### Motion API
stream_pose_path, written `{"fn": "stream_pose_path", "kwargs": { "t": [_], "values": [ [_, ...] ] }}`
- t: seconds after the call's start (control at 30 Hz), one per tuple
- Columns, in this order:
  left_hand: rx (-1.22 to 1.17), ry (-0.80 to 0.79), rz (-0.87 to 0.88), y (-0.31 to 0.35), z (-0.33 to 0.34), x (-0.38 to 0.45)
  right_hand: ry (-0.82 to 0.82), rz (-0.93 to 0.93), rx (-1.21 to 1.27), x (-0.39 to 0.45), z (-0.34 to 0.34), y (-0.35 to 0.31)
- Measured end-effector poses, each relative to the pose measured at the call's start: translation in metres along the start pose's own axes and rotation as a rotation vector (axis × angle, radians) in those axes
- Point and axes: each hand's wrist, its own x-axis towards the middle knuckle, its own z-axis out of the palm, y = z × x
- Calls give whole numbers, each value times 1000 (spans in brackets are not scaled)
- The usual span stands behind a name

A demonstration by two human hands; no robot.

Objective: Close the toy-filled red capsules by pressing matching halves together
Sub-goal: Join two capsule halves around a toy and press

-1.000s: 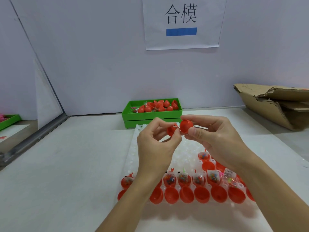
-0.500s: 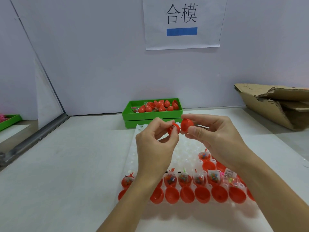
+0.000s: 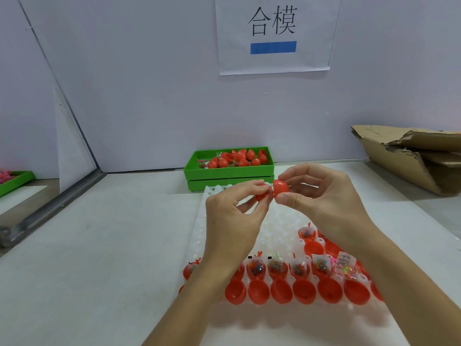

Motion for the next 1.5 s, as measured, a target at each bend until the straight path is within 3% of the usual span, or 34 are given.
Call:
{"fn": "stream_pose_path", "kwargs": {
  "t": [0.27,0.43,0.53,0.73,0.87,1.27,1.5],
  "values": [
    [140,-71,114,4,-5,3,22,-56,-36,1,-2,-1],
    [-21,-34,-13,6,-6,4,25,-78,-54,1,-2,-1],
    [-78,-100,-63,7,-10,6,49,-86,-25,1,-3,0],
    [-177,-72,-83,10,-12,11,33,-79,28,0,-5,-3],
    [-327,-136,-121,11,-15,13,8,-74,89,0,-7,-6],
    [-400,-184,-92,11,-15,11,40,-70,81,-1,-4,-8],
    [-282,-247,-61,13,-15,11,28,-65,65,-2,-6,-12]
  ]
}}
